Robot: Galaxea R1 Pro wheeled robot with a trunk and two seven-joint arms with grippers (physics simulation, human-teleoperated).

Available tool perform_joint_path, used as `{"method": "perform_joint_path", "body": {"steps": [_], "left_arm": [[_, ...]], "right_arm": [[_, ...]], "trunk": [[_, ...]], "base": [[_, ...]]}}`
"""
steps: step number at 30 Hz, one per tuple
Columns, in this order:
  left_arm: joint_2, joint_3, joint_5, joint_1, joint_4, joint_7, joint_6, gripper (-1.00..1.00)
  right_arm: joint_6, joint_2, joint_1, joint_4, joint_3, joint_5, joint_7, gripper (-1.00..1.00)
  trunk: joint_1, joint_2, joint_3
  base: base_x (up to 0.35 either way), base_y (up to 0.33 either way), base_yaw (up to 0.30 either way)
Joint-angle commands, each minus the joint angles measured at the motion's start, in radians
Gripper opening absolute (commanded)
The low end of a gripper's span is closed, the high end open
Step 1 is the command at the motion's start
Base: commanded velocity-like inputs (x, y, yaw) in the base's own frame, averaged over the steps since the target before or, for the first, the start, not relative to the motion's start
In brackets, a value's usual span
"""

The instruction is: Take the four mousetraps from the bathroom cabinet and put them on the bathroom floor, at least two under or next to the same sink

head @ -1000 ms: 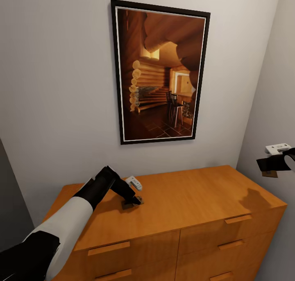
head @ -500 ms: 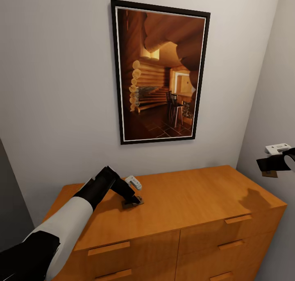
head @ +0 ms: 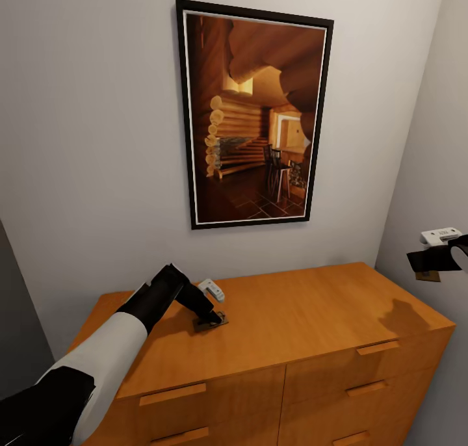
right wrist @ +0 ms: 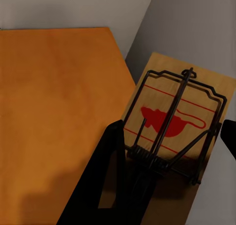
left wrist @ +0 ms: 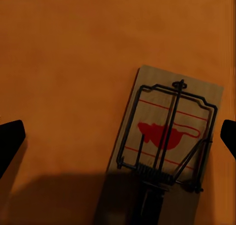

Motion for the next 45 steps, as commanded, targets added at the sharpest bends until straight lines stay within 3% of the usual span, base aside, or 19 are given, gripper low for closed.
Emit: {"method": "perform_joint_path", "body": {"steps": [1,8,18,45], "left_arm": [[0.0,0.001,-0.008,-0.001,-0.001,-0.008,0.005,1.0],[0.0,-0.001,-0.006,-0.001,-0.001,-0.019,-0.003,1.0],[0.0,-0.001,-0.011,-0.001,0.031,-0.095,-0.068,1.0],[0.0,-0.003,-0.012,-0.001,0.046,-0.095,-0.073,1.0]], "right_arm": [[0.003,-0.001,-0.002,0.0,0.002,0.01,0.01,-1.0],[0.003,-0.002,-0.002,0.0,0.002,0.009,0.01,-1.0],[0.003,-0.003,-0.002,0.0,0.002,0.009,0.01,-1.0],[0.003,-0.003,-0.002,0.0,0.002,0.009,0.009,-1.0]], "trunk": [[0.0,-0.001,-0.001],[0.0,-0.001,-0.001],[0.0,-0.001,-0.001],[0.0,-0.001,-0.001]], "base": [[0.0,0.0,0.0],[0.0,0.0,0.0],[0.0,0.0,0.0],[0.0,0.0,0.0]]}}
